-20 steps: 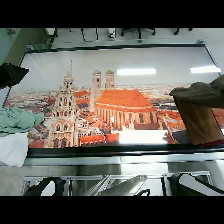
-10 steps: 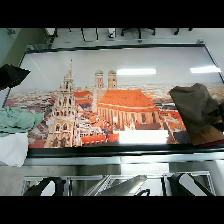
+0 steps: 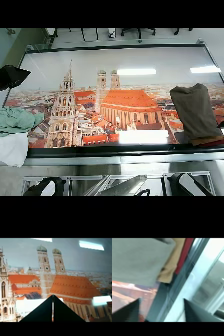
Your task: Fold the shirts.
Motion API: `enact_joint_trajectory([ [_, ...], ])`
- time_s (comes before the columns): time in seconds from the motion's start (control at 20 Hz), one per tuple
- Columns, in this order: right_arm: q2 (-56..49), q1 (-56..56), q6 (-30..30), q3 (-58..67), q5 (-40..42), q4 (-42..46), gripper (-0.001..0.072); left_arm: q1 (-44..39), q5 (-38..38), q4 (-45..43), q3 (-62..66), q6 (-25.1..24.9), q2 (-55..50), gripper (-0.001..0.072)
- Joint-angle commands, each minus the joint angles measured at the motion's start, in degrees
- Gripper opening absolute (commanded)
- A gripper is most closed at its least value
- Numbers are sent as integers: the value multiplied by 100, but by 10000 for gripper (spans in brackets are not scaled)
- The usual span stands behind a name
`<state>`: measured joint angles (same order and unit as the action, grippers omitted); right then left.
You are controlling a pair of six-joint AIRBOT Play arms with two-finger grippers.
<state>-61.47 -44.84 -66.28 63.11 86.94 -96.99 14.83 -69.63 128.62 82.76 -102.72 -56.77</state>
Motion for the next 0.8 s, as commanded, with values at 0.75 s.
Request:
enact_joint_trajectory([
  [0.75, 1965, 5775, -1150, -1711, -1502, -1296, 21, -4142, 623, -629, -2800, 1495, 907, 19],
])
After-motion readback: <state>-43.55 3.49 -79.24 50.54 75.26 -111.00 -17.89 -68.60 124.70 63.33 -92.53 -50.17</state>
